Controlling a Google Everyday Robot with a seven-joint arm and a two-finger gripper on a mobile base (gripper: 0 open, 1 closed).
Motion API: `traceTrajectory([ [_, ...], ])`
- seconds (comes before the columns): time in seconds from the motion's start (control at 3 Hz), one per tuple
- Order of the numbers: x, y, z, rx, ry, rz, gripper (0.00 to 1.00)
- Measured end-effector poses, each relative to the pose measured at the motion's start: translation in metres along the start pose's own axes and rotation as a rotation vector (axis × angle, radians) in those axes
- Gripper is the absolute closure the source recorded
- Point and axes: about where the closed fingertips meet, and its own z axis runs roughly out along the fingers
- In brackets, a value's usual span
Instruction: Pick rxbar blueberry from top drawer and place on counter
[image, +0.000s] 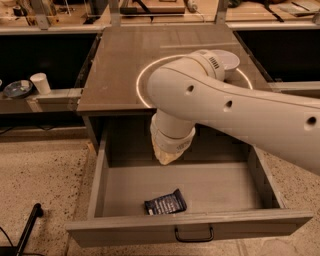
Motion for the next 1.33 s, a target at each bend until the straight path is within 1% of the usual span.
traceTrajectory([
  [0.33,0.001,0.011,0.021,-0.044,-0.033,0.014,0.51],
  [0.67,-0.004,0.031,0.057,-0.087,-0.103,0.009,0.28],
  [1.0,-0.011,0.048,0.082,-0.09,-0.157,-0.022,0.03],
  [1.33,-0.019,0.057,0.103,-0.075,-0.189,-0.063,0.02],
])
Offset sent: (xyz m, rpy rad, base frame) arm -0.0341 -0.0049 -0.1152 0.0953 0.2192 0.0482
